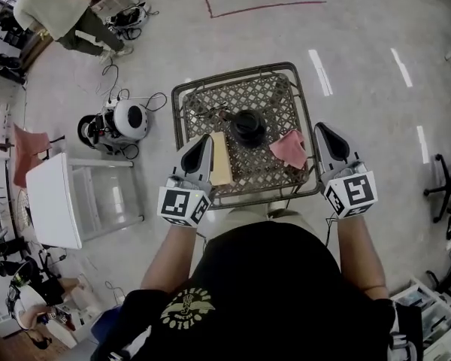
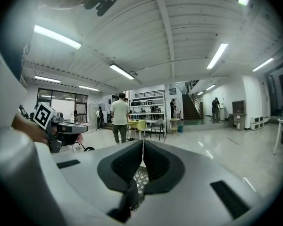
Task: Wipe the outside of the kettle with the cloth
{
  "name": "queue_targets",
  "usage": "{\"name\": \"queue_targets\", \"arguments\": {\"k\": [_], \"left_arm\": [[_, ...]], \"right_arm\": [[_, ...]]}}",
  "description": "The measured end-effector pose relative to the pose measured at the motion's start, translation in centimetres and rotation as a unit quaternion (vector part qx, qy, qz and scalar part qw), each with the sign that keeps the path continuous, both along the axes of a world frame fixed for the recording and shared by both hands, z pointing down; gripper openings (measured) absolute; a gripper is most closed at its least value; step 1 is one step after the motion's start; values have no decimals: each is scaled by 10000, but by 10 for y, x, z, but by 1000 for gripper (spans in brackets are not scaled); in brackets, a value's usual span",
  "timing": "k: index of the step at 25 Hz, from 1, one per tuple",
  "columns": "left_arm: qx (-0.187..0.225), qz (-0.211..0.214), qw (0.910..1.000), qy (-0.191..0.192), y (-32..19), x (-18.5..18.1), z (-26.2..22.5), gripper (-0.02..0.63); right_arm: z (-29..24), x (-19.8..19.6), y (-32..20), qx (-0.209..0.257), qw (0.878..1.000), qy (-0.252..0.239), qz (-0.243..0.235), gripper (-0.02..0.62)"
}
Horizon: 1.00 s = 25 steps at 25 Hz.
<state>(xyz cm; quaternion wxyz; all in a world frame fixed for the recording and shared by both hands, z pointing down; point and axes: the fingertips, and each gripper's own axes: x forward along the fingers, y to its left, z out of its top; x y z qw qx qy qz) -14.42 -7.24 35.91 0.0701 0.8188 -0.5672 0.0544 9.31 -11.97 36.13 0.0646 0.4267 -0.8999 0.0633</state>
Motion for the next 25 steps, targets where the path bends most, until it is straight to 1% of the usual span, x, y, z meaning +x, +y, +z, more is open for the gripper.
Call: {"name": "queue_targets", "arguments": {"k": [8, 11, 14, 17, 21, 25], "left_arm": [[-432, 492, 9978, 29, -42, 20, 46, 6], [-512, 670, 9964, 44, -58, 28, 63, 5], [-515, 809, 9954, -23, -79, 33, 77, 5], [-461, 830, 9954, -109, -100, 36, 90, 6], [-368, 804, 9961, -63, -130, 42, 105, 5], [-298, 974, 9948, -96, -150, 59, 122, 5]], "right_arm": [[44, 9, -8, -601, 9972, 329, 291, 12], [62, 11, -13, -754, 9955, 427, 390, 12], [82, 12, -19, -925, 9932, 539, 451, 12], [101, 7, -21, -1105, 9910, 643, 403, 12], [131, -1, -25, -1337, 9874, 764, 364, 12], [165, -8, -27, -1582, 9830, 874, 322, 12]]}}
